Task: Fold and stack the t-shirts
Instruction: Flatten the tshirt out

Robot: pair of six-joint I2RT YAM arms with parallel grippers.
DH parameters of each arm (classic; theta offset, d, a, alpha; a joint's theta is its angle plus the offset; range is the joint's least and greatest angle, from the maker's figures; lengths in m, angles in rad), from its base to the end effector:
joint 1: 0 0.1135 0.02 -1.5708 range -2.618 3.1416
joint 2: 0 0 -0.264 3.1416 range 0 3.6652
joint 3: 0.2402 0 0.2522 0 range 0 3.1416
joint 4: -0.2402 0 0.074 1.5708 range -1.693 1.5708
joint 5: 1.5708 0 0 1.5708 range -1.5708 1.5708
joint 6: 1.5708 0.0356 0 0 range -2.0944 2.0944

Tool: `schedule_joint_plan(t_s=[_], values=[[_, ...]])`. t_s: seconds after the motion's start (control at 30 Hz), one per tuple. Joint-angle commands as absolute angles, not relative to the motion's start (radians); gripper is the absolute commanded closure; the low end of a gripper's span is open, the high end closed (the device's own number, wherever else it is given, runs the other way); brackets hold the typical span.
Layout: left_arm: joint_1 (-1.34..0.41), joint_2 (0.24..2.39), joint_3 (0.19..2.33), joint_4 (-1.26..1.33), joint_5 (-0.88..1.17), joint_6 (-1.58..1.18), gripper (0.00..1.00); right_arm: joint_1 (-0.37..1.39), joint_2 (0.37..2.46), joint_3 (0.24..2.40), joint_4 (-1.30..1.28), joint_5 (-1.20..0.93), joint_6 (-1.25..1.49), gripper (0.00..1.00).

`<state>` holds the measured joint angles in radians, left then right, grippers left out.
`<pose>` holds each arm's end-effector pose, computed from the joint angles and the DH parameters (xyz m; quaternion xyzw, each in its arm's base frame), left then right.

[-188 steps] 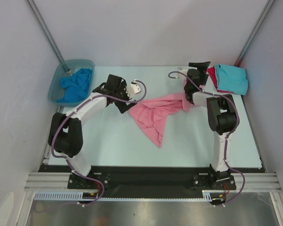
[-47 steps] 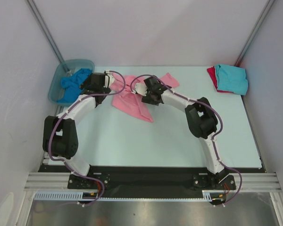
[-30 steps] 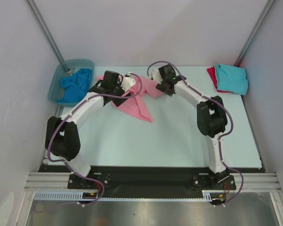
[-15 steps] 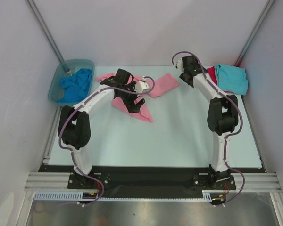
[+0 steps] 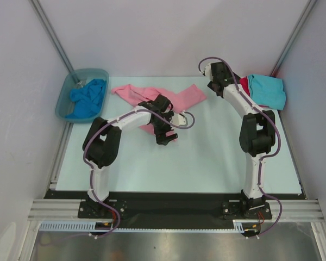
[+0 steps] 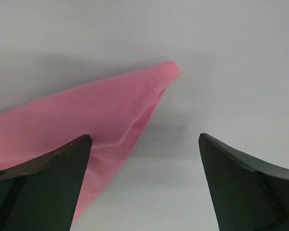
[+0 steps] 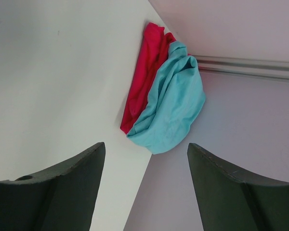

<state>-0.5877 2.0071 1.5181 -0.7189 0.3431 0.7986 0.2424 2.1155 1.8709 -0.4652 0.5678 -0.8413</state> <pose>0.3380 -0.2396 0.1901 0.6429 0.7258 -0.1483 0.1945 0.4782 0.0985 0.2704 -0.3498 0.8077 -0.3614 0.3077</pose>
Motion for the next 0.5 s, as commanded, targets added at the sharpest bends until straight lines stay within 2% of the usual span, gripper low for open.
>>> schedule_joint_plan(t_s=[0.0,0.17,0.47], values=[[-0.597,2.011,1.516,-0.617,0.282,0.850,0.00,0.244,2.043,1.919,-0.437,0.580,-0.842,0.25],[-0.600,2.023,1.491,-0.516,0.190,0.854,0.00,0.242,2.040,1.921,-0.451,0.577,-0.825,0.24],[-0.600,2.042,1.463,-0.443,0.167,0.876,0.02,0.245,2.051,1.945,-0.451,0.574,-0.828,0.25]])
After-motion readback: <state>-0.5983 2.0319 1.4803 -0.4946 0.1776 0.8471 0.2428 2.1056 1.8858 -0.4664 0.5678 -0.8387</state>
